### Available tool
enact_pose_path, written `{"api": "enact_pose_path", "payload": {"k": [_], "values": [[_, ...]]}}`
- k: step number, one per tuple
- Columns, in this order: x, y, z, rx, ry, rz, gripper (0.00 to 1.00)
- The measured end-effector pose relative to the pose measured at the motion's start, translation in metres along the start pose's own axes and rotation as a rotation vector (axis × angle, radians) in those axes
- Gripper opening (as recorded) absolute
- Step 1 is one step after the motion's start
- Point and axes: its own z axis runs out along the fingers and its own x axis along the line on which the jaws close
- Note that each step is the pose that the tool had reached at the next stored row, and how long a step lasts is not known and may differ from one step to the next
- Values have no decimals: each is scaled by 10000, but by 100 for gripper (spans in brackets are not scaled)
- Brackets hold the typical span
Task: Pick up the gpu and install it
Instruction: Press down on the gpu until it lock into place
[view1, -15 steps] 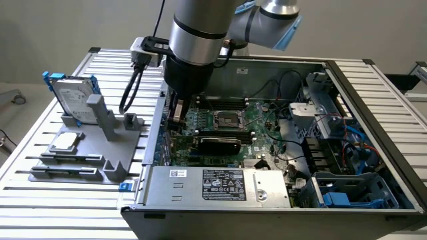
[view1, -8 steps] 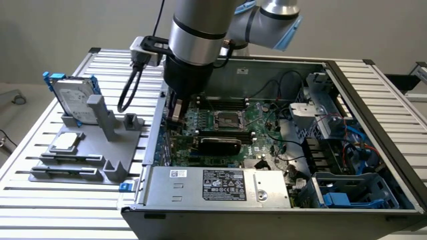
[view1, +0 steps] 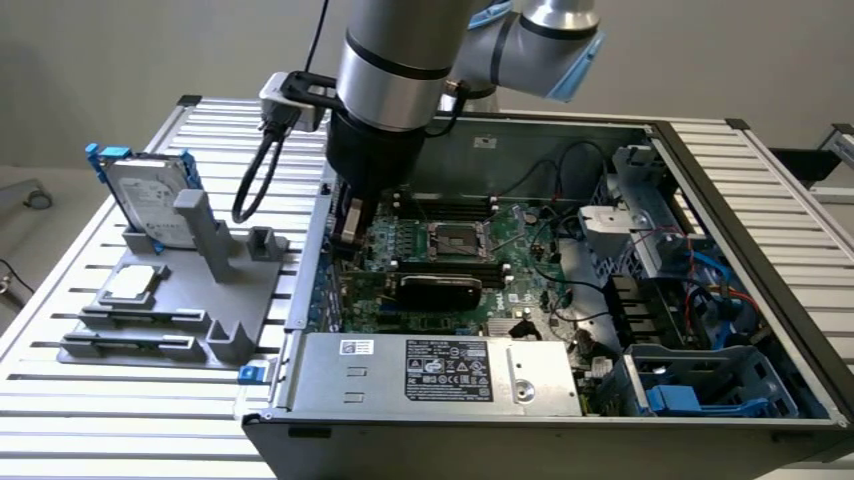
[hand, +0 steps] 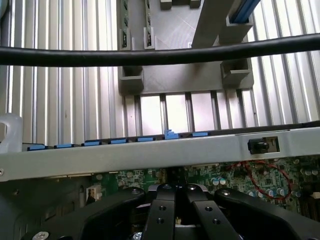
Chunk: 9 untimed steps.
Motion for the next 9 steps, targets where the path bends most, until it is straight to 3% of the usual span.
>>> {"api": "enact_pose_path", "payload": {"k": [6, 9], "values": [[-1, -8, 34, 3, 49, 93, 11], [-2, -8, 37, 6, 35, 122, 11]]}}
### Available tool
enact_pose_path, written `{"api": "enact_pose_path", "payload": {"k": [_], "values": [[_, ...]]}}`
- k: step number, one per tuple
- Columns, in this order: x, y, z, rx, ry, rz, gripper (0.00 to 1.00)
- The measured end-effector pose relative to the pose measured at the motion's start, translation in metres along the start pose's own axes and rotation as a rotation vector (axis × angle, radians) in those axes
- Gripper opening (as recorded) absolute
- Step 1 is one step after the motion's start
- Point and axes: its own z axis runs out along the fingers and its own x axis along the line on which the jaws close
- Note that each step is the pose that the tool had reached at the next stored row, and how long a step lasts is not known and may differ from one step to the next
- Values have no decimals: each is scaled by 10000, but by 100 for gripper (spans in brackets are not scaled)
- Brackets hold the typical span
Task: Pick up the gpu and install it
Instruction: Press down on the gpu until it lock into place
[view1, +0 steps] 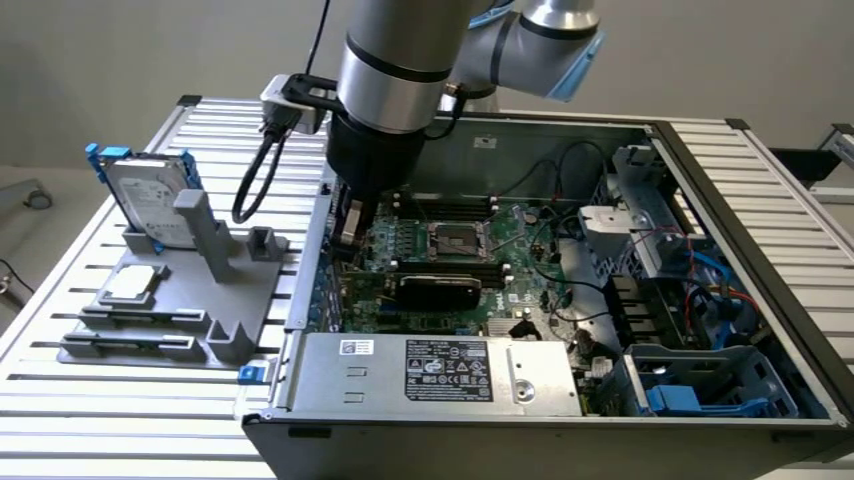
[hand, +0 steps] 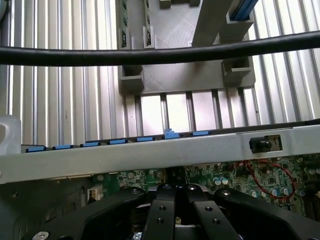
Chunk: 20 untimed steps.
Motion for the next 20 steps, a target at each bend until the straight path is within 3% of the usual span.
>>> {"api": "enact_pose_path", "payload": {"k": [3, 8, 10, 12, 15, 20], "values": [[-1, 8, -36, 4, -29, 3, 11], [-3, -18, -148, 6, -3, 3, 11], [-6, -43, -155, 91, -11, 3, 11], [-8, -66, -160, 293, -33, 3, 11], [-12, -99, -170, 720, -74, -6, 11], [-17, -145, -181, 1482, -152, -23, 11]]}}
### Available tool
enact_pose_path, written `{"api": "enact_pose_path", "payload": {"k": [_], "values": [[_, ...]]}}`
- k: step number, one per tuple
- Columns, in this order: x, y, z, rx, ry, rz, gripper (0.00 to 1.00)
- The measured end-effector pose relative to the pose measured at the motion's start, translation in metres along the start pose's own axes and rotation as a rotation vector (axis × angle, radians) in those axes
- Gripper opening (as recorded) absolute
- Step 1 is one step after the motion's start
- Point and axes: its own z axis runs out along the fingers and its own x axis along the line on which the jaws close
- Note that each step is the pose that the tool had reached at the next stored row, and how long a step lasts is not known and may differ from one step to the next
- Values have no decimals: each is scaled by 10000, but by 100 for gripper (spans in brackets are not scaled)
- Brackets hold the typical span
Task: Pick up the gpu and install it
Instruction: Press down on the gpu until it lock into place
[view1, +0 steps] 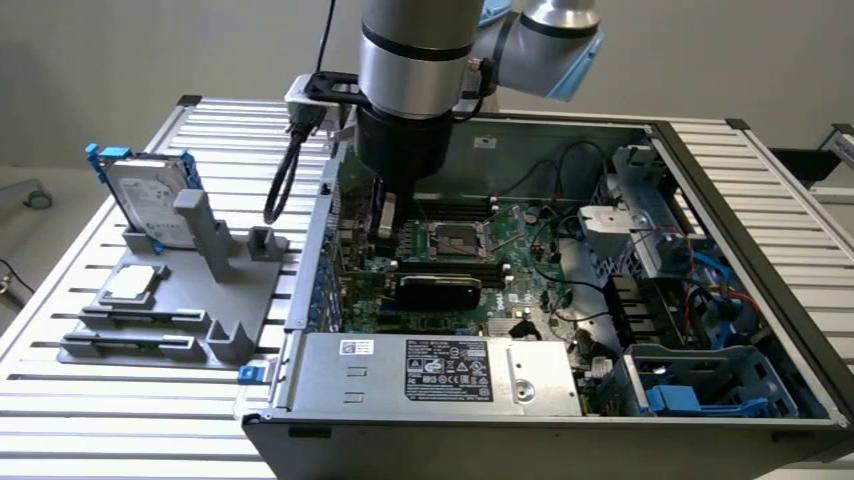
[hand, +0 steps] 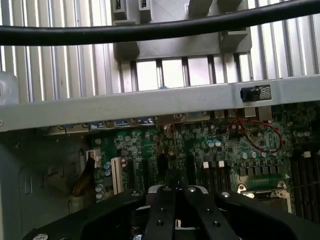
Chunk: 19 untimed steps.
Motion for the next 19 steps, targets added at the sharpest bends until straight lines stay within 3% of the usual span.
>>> {"api": "enact_pose_path", "payload": {"k": [2, 4, 19], "values": [[-2, -13, -1, 243, -31, -13, 11], [-3, -26, -1, 328, -57, -48, 11], [-16, -138, -15, 402, -168, -273, 11]]}}
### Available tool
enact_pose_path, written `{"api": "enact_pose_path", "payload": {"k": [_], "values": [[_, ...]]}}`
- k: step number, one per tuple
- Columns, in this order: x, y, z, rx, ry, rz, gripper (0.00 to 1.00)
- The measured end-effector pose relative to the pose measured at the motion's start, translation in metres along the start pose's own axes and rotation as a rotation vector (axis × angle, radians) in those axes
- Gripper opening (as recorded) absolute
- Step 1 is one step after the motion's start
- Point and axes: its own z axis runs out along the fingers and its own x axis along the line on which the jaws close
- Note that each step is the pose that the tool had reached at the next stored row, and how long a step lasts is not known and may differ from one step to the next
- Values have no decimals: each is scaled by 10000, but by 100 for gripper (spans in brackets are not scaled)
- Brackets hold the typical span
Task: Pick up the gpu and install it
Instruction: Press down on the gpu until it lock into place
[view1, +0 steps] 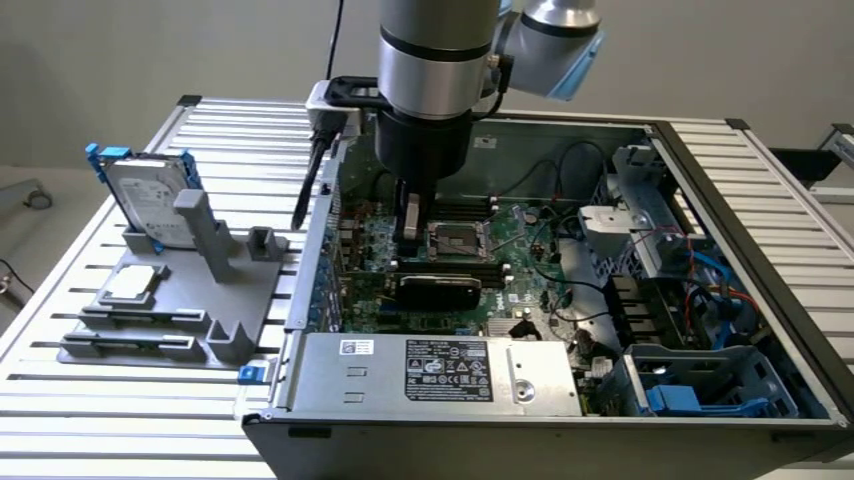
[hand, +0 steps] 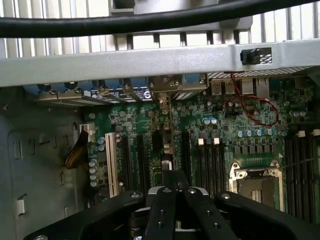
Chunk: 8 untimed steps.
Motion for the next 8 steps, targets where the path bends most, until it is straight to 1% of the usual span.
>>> {"api": "enact_pose_path", "payload": {"k": [8], "values": [[0, 0, -6, -1, 2, 0, 11]]}}
